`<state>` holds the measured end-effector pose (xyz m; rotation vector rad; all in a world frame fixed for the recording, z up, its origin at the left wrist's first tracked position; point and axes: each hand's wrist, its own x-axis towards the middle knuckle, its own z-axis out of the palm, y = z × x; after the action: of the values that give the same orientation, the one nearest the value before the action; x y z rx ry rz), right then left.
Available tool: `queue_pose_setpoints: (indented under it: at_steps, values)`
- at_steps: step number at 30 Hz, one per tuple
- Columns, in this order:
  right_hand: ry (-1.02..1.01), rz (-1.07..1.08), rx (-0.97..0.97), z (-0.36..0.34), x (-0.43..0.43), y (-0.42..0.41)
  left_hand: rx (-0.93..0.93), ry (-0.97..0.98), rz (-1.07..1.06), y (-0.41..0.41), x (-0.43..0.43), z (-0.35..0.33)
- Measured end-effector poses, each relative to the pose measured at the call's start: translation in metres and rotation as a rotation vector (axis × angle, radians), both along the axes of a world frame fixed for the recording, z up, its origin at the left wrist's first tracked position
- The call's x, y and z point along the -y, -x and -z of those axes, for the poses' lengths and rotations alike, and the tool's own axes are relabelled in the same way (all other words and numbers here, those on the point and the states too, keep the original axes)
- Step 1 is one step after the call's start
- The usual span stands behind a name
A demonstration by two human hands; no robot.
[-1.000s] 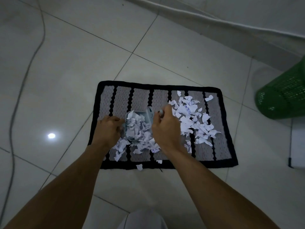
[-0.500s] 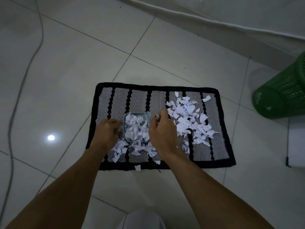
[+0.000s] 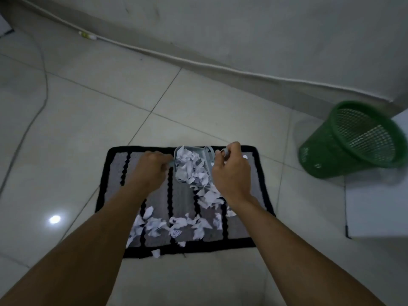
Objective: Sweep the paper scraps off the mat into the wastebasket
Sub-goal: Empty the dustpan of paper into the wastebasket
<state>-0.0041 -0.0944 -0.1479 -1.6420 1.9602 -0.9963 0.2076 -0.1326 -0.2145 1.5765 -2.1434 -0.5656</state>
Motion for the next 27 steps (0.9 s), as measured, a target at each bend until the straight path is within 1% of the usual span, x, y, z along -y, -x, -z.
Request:
queue_pose_setpoints:
  at_steps: [4,6,11,16,17,19,21,23,25,27]
  values:
    - [0.091,0.075,-0.085,-0.038,0.024,0.080,0.158,0.016,0.095,0.086,0.058,-0.028]
    - [0.133,0.138,-0.133,-0.056,0.037,0.127,0.198,0.054,0.152,0.142,0.084,-0.047]
    - [0.230,0.287,-0.192,-0.091,0.057,0.245,0.167,0.107,0.251,0.282,0.128,-0.096]
    - [0.212,0.447,-0.186,-0.107,0.058,0.344,0.194,0.083,0.292,0.411,0.138,-0.129]
    - [0.205,0.468,-0.163,-0.105,0.059,0.359,0.237,0.086,0.296,0.431,0.138,-0.133]
    - [0.203,0.496,-0.119,-0.094,0.060,0.384,0.394,0.132,0.291,0.462,0.137,-0.136]
    - [0.188,0.521,-0.103,-0.077,0.060,0.402,0.589,0.219,0.308,0.480,0.132,-0.135]
    - [0.199,0.513,-0.100,-0.062,0.057,0.414,0.740,0.324,0.373,0.489,0.123,-0.131]
    - [0.232,0.490,-0.096,-0.053,0.052,0.420,0.809,0.437,0.439,0.494,0.115,-0.127]
    - [0.249,0.465,-0.097,-0.047,0.048,0.423,0.809,0.515,0.478,0.497,0.110,-0.126]
